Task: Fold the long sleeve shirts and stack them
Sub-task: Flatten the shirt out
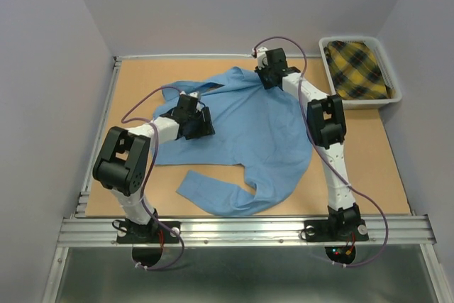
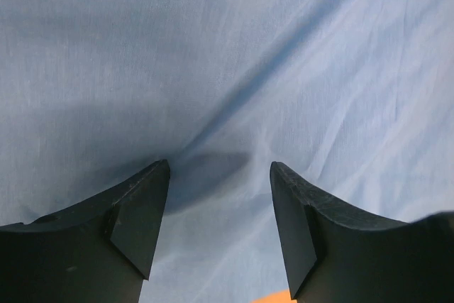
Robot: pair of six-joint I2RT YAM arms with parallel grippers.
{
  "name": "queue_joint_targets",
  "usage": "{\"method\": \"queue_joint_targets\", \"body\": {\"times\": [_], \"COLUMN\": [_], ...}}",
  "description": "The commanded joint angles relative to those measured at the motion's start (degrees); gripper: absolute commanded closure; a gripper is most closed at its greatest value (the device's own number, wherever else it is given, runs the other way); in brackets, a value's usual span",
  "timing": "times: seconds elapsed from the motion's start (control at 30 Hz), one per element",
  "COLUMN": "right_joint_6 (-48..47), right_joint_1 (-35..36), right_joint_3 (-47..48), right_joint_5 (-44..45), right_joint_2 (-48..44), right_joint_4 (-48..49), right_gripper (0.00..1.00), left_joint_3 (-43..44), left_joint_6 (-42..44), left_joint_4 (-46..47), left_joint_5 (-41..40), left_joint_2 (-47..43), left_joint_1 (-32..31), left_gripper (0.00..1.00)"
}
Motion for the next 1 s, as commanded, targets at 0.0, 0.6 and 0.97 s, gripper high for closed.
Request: {"method": "queue_joint_targets", "body": {"times": [0.0,0.6,0.97], "right_joint_6": [2.4,15.4,23.8], "right_joint_1": [-2.7,-3.5,6.7], "right_joint_3": [2.4,-22.4,-40.7], "right_joint_5": [4.6,7.3,-2.8], "right_joint_2": [-4.8,-26.3,-44.8], "right_joint_4": [2.3,2.7,2.7], "right_gripper": [0.99,0.33,0.27], "left_joint_3": [-7.2,-15.9,6.1], "left_joint_6": [-0.8,-4.5,2.0], "left_joint_4": [-6.7,-7.1,-17.1], "left_joint_5": [3.0,16.9,7.7], "left_joint_2": [-2.7,-13.5,-17.0], "left_joint_1": [-0.7,-4.2,3.4], "left_gripper": [0.29,0.29,0.28]}}
